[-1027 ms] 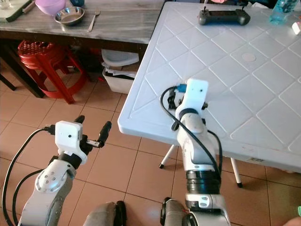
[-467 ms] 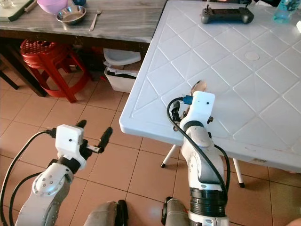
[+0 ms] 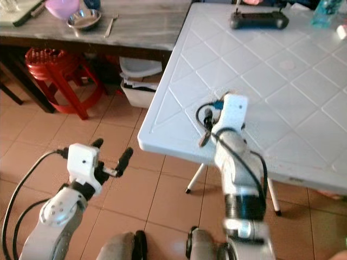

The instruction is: Setting the table

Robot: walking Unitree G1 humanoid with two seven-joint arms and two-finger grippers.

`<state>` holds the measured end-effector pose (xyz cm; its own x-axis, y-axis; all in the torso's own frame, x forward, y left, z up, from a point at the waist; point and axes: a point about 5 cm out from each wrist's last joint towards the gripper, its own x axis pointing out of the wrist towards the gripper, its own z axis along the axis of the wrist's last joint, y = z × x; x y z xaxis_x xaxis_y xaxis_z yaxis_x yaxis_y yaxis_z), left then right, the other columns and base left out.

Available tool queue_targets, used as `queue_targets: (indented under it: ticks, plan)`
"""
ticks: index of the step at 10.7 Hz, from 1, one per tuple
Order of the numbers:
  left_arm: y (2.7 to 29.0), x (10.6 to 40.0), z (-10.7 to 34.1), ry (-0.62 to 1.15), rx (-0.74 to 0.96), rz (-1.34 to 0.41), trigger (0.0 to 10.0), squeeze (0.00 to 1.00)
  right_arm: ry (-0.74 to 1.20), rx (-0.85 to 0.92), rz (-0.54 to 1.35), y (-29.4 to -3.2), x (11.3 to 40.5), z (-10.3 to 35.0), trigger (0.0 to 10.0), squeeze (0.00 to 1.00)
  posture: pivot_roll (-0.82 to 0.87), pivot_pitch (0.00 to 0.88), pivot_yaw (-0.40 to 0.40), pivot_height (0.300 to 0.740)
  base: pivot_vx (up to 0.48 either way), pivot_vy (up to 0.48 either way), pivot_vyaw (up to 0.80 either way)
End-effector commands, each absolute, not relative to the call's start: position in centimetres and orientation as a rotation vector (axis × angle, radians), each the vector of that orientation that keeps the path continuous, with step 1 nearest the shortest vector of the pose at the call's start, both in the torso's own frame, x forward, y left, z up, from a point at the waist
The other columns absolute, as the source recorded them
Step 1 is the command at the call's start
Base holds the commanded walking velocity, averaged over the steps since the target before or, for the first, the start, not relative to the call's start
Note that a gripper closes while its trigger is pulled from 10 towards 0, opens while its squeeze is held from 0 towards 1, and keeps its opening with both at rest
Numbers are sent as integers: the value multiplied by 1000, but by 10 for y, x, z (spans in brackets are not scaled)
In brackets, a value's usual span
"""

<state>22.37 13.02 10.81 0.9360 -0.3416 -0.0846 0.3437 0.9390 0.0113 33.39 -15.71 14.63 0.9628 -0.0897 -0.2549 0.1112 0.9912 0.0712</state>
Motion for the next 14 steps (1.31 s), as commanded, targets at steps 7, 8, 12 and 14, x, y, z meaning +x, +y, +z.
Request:
queue_targets:
  ticks: [7,8,12,14]
  plan:
    - [127,212,109,106,57,-451,10000,0,560,237,-93,-147,310,82,0,0,96,185,94,740,0,0,0]
    - [126,210,107,114,55,-459,10000,0,578,258,-108,-153,308,78,0,0,96,185,98,740,0,0,0]
    - [124,209,107,120,58,-474,10000,0,663,317,-70,-164,301,65,0,0,95,186,97,740,0,0,0]
    - [125,211,106,122,61,-473,10000,0,682,345,-23,-164,300,63,0,0,94,191,98,740,0,0,0]
